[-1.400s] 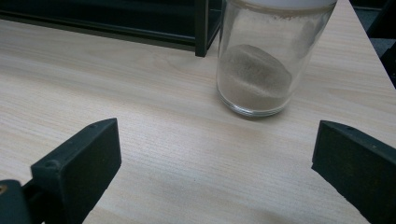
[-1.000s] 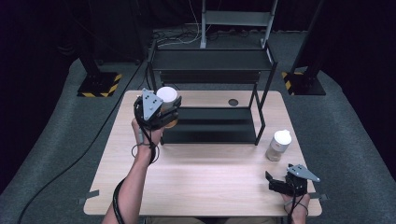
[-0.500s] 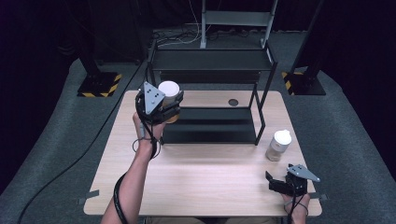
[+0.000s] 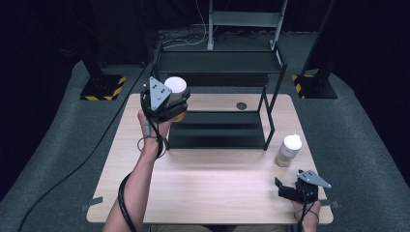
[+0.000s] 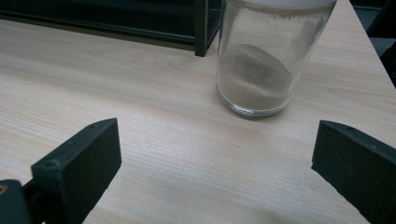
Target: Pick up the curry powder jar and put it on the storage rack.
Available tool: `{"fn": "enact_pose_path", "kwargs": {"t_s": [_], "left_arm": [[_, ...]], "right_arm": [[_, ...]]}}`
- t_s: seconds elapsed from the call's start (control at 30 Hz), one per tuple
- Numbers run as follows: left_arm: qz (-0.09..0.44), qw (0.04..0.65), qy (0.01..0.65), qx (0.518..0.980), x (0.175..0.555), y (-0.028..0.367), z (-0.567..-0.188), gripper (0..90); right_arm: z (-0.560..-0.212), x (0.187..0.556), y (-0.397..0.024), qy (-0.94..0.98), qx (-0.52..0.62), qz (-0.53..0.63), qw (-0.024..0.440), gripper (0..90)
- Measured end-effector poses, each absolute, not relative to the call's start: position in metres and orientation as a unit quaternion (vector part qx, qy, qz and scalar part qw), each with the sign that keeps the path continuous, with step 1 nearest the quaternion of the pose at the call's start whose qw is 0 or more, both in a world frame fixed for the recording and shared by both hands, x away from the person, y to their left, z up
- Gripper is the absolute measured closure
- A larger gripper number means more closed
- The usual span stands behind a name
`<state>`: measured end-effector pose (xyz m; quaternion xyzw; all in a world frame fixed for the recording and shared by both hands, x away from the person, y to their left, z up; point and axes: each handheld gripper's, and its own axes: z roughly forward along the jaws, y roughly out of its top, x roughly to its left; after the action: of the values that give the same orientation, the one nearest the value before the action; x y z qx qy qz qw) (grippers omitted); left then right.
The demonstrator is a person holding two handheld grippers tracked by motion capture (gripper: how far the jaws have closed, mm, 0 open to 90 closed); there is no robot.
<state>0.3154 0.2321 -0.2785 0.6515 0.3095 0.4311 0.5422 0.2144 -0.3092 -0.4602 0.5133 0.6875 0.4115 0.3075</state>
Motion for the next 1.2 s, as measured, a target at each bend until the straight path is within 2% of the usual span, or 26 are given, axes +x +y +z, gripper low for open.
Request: {"fn": "enact_pose_path", "kwargs": {"t_s": [1.2], "left_arm": [[0.440,0.548,0.309,0.641,0.335,0.229,-0.247,33.3]], "right_arm": [[-0.460,0.214,-0.311,0.686,0.514,0.414,0.305,0.6]]}}
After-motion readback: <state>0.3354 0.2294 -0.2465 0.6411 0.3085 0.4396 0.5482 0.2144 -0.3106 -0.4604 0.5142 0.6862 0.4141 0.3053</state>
